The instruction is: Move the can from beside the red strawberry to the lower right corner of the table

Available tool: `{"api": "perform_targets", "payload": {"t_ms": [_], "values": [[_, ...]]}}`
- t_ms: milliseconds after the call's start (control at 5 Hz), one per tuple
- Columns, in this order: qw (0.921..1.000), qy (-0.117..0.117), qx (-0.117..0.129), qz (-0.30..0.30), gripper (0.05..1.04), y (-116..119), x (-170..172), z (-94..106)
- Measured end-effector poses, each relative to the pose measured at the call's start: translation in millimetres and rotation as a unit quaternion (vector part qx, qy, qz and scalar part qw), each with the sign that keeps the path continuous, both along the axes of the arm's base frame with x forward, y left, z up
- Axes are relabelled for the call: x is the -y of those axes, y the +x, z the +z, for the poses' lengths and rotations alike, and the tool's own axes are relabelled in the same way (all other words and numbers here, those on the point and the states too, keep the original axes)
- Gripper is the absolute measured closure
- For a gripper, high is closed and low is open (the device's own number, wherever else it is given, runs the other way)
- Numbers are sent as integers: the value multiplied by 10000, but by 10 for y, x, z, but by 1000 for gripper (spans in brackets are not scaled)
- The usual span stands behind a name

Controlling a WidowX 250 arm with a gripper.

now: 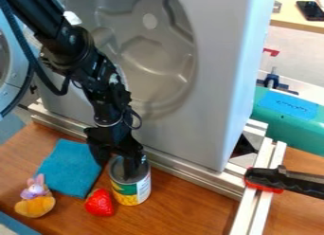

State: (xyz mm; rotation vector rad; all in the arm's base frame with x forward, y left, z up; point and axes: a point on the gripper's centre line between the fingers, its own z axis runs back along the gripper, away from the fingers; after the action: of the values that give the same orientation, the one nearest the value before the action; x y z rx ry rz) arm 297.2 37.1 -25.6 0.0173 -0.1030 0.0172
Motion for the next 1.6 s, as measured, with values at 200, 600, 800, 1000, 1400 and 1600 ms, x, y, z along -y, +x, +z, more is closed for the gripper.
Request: {"api": "perform_targets", "payload": {"t_ms": [200, 600, 800, 1000, 1400, 1600], "values": [[9997, -192, 38, -125, 82, 40, 61, -32], [9932, -1139, -43, -227, 82, 156, 441, -70], [9872, -1406, -318, -690, 83, 59, 899, -63], [9827, -1517, -496, -942, 83, -58, 1163, -76], [9875, -1277, -209, -895, 83, -35, 1169, 105], [9922, -985, 320, -693, 83, -58, 959, 467]]}}
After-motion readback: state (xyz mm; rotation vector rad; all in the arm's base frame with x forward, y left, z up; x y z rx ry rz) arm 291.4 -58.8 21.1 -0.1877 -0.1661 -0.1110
